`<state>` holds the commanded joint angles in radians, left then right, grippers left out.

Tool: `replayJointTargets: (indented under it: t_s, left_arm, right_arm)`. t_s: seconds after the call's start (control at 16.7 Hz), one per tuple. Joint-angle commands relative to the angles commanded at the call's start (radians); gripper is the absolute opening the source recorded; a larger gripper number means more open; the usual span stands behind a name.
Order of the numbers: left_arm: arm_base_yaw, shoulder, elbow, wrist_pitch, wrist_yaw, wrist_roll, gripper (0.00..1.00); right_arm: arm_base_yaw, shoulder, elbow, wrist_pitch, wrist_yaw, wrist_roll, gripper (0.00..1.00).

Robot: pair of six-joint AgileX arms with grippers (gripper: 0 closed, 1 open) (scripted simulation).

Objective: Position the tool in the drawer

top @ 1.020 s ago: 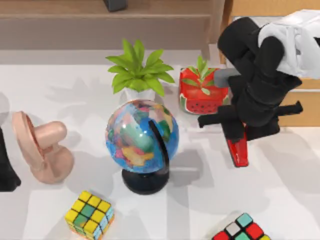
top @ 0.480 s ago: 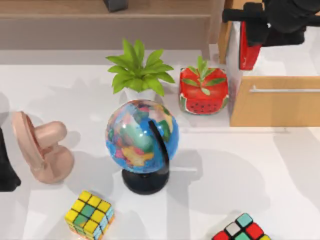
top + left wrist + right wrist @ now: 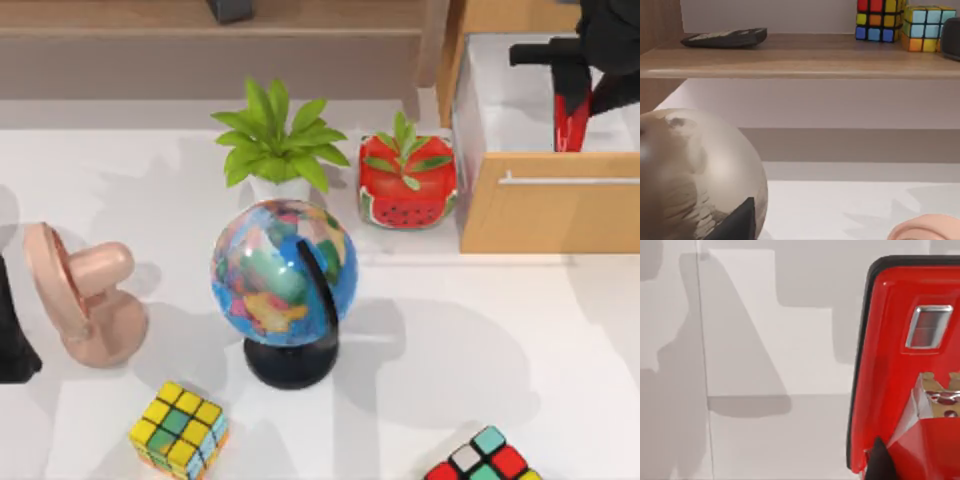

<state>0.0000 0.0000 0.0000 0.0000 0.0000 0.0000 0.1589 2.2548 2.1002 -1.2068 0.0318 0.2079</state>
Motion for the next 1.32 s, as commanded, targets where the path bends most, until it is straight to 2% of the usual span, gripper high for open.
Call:
replayJointTargets:
  t_s: [0.42, 1.26, 1.32]
  left_arm:
    - [0.0, 0.0, 0.0, 0.0, 0.0, 0.0, 1.0]
    - [0.0, 0.0, 0.0, 0.0, 0.0, 0.0, 1.0]
    - [0.0, 0.0, 0.0, 0.0, 0.0, 0.0, 1.0]
  right_arm:
    - [-0.022, 0.178, 0.09, -0.113, -0.02, -0.05, 0.0]
    - [-0.022, 0.184, 0.056, -0.079, -0.021, -0.051, 0.0]
    - [-0.022, 0.184, 0.056, -0.079, -0.021, -0.051, 0.08]
